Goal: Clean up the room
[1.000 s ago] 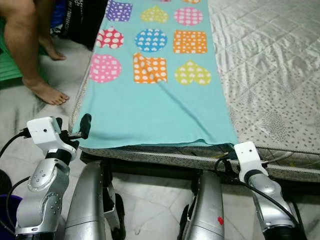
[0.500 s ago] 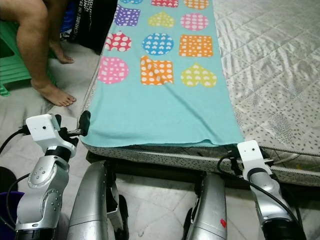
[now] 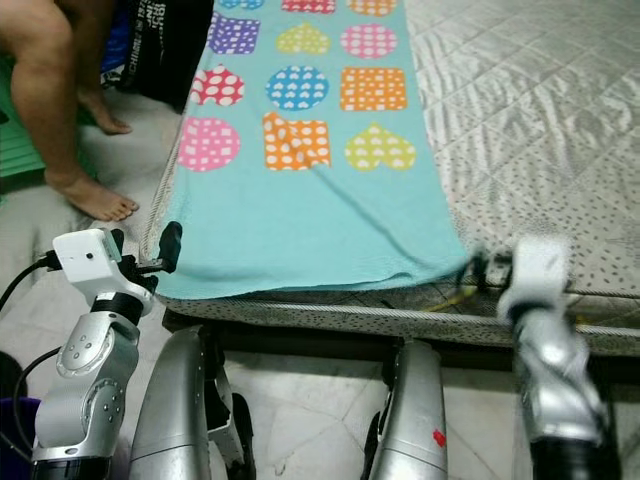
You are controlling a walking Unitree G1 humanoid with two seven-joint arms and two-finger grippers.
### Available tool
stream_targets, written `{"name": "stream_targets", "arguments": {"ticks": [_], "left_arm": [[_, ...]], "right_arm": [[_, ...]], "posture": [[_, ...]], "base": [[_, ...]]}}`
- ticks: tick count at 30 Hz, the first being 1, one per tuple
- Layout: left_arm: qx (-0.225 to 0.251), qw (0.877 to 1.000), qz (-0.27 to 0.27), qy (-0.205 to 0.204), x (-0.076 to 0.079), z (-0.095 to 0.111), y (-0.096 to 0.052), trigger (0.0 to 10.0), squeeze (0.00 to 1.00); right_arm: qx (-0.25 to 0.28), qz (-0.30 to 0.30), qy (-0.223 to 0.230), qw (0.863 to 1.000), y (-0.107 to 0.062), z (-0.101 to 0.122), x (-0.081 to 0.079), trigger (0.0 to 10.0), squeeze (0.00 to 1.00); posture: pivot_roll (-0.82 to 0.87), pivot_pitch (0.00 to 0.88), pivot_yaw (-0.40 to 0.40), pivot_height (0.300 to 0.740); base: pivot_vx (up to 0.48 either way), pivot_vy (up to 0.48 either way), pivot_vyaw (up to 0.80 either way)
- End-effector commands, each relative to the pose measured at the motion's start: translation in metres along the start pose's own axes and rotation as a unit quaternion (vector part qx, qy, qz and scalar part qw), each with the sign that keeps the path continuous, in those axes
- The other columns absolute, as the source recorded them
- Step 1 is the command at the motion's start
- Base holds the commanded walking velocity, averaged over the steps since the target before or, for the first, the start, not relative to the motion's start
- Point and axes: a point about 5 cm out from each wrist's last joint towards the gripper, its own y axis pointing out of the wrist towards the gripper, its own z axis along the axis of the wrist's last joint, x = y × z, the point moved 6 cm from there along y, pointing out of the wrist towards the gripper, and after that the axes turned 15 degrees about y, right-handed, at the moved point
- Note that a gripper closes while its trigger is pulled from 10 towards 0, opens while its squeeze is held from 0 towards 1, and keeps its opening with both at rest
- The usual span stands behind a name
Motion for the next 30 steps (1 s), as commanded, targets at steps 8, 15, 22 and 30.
{"name": "stream_targets", "arguments": {"ticks": [8, 15, 22, 30], "left_arm": [[-0.012, 1.0, -0.002, 0.003, -0.001, -0.008, -0.003, 10.0, 0.0], [-0.012, 1.0, 0.002, 0.004, -0.002, -0.01, -0.003, 10.0, 0.0], [-0.01, 1.0, 0.01, 0.005, -0.004, -0.012, -0.005, 10.0, 0.0], [-0.006, 1.0, 0.024, 0.009, -0.009, -0.015, -0.006, 10.0, 0.0]], "right_arm": [[-0.011, 0.002, 0.034, 0.999, -0.008, -0.001, -0.012, 10.0, 0.44], [-0.027, 0.034, 0.079, 0.996, -0.01, -0.01, -0.043, 10.0, 0.0], [-0.037, 0.074, 0.123, 0.989, -0.011, -0.018, -0.078, 10.0, 0.0], [-0.019, 0.099, 0.156, 0.983, 0.005, -0.012, -0.107, 10.0, 0.0]], "posture": [[0.03, 0.201, 0.023, 0.518], [0.05, 0.161, 0.022, 0.518], [0.07, 0.099, 0.016, 0.518], [0.09, 0.03, 0.008, 0.537]], "base": [[0.0, 0.0, 0.0], [0.0, 0.0, 0.0], [0.0, 0.0, 0.0], [0.0, 0.0, 0.0]]}}
